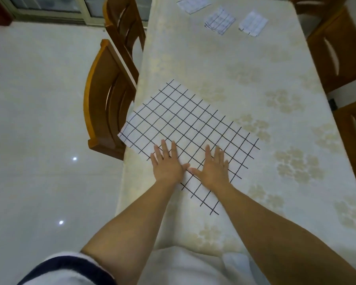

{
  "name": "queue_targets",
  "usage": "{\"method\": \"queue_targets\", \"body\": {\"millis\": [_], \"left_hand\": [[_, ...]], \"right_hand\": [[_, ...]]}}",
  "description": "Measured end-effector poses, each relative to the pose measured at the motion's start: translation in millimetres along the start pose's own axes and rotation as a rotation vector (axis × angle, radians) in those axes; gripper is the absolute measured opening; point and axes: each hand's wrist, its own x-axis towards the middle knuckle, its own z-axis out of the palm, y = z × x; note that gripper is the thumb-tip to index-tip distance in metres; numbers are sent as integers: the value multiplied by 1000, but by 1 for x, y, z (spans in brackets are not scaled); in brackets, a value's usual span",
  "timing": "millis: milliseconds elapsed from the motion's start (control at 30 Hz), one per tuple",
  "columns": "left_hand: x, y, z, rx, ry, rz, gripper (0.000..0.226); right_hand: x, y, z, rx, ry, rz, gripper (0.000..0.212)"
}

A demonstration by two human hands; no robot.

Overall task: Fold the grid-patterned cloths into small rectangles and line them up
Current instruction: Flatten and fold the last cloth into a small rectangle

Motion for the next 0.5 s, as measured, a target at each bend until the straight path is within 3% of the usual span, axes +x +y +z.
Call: {"method": "queue_targets", "body": {"millis": [67,133,267,400,500], "left_hand": [[-6,5,-5,49,6,5,90],[-11,6,-11,87,115,56,82],[-5,2,-14,-8,251,208,80],[16,10,-12,19,112,321,109],[27,28,-12,75,16,398,114]], "right_hand": [[3,10,-3,-26,-61,23,115],[10,28,-14,-68,-88,9,121],[20,69,-48,-177,-140,-62,128],[23,106,-75,-319,-206,-68,131],[23,105,-80,-183,-119,-96,111]]}}
